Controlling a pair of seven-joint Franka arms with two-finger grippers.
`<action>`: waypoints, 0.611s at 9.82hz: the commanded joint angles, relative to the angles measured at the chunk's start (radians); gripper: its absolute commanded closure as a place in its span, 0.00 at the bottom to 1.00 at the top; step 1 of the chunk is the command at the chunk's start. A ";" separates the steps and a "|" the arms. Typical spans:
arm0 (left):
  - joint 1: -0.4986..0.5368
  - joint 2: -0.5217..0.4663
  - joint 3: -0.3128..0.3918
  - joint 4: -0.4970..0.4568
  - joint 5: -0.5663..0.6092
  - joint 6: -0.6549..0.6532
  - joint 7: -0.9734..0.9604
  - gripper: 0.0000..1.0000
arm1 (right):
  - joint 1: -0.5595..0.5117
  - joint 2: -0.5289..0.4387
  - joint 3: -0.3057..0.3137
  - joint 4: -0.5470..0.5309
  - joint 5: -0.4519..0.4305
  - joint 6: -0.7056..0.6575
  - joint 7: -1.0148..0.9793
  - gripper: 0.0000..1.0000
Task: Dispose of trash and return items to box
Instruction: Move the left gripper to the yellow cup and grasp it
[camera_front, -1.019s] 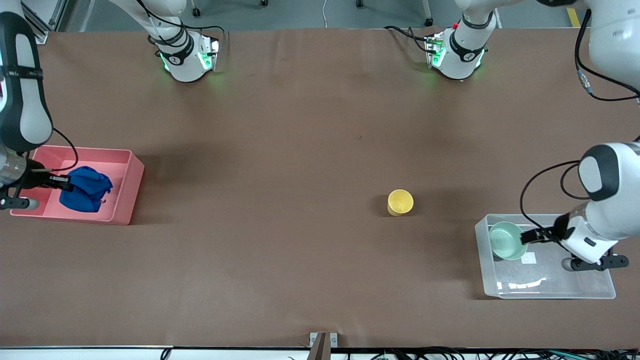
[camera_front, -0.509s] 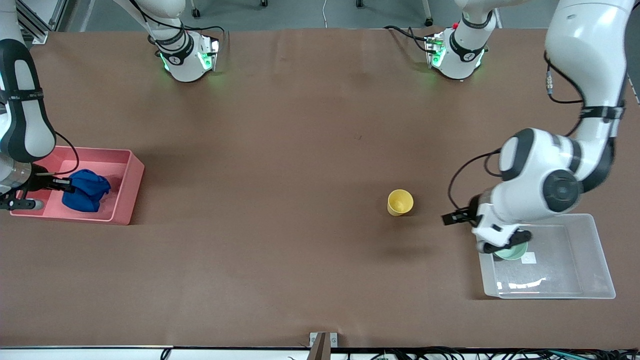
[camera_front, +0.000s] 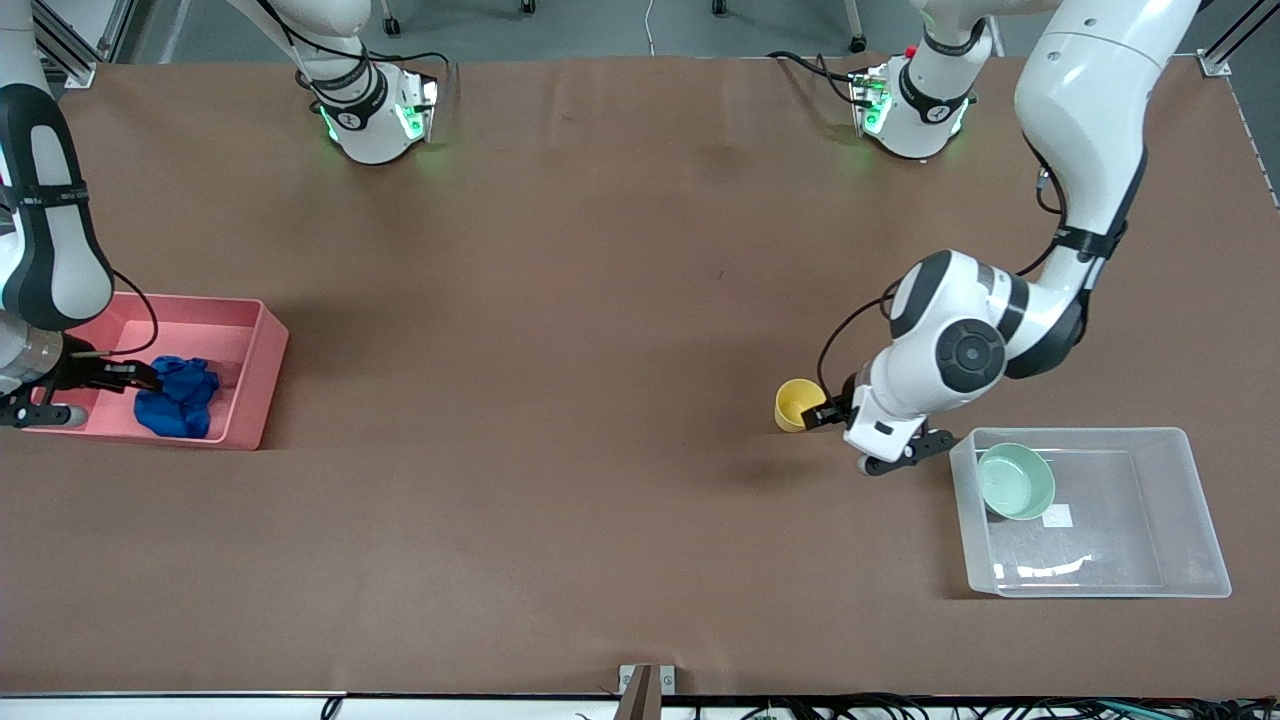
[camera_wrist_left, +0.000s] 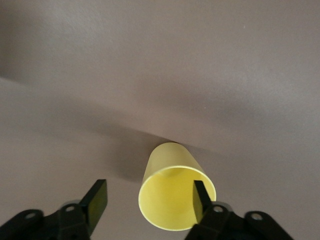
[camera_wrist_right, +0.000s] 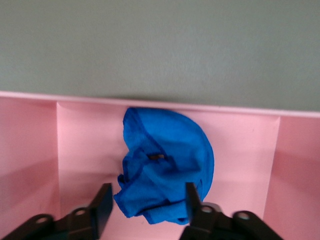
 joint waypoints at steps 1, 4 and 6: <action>0.000 0.032 0.002 -0.064 0.021 0.091 -0.018 0.35 | 0.028 -0.034 0.005 0.042 -0.012 -0.013 0.007 0.04; -0.004 0.052 0.002 -0.068 0.023 0.092 -0.018 0.84 | 0.102 -0.109 0.007 0.156 -0.012 -0.162 0.033 0.00; 0.005 0.035 0.002 -0.055 0.021 0.087 -0.012 1.00 | 0.157 -0.164 0.008 0.238 -0.013 -0.317 0.137 0.00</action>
